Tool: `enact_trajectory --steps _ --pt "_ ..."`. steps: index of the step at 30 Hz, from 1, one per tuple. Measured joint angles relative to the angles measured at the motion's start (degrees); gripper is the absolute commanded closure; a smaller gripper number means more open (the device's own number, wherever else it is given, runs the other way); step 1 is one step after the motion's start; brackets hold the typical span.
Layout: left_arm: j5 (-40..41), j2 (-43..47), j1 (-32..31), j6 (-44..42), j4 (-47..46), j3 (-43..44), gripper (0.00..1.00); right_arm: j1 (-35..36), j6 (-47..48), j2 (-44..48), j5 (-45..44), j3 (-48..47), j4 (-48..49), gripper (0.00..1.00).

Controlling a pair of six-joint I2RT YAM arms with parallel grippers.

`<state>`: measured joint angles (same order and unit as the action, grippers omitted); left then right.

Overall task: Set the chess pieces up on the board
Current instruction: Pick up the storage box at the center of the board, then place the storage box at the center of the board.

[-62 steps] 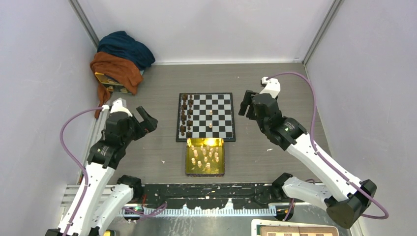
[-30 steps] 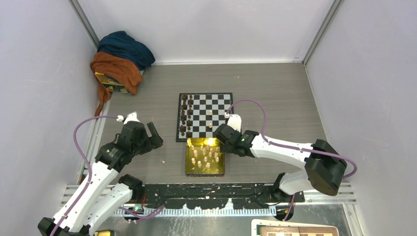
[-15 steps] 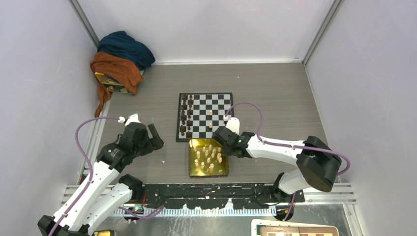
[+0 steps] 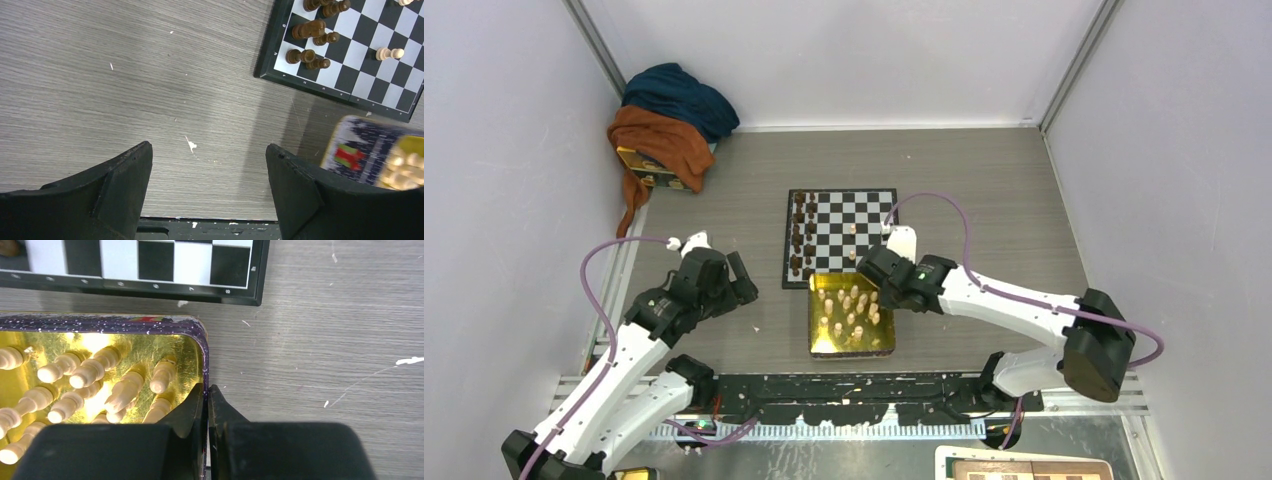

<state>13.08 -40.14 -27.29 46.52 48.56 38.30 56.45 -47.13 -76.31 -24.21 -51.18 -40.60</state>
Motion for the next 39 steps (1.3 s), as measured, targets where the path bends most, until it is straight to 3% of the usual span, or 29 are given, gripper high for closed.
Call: enact_trajectory --steps 11,24,39 --pt "0.4 -1.2 -0.2 -0.2 0.6 1.9 0.17 -1.8 0.0 3.9 -8.5 -15.6 -14.1 0.99" --pt "0.4 -2.3 -0.5 -1.6 1.7 2.4 0.17 -26.8 -1.5 5.2 -11.3 -16.6 -14.6 0.99" --pt "0.4 -5.1 -0.5 -4.3 1.9 4.0 0.17 -40.8 -9.7 -6.8 -11.3 -16.7 -7.5 0.99"
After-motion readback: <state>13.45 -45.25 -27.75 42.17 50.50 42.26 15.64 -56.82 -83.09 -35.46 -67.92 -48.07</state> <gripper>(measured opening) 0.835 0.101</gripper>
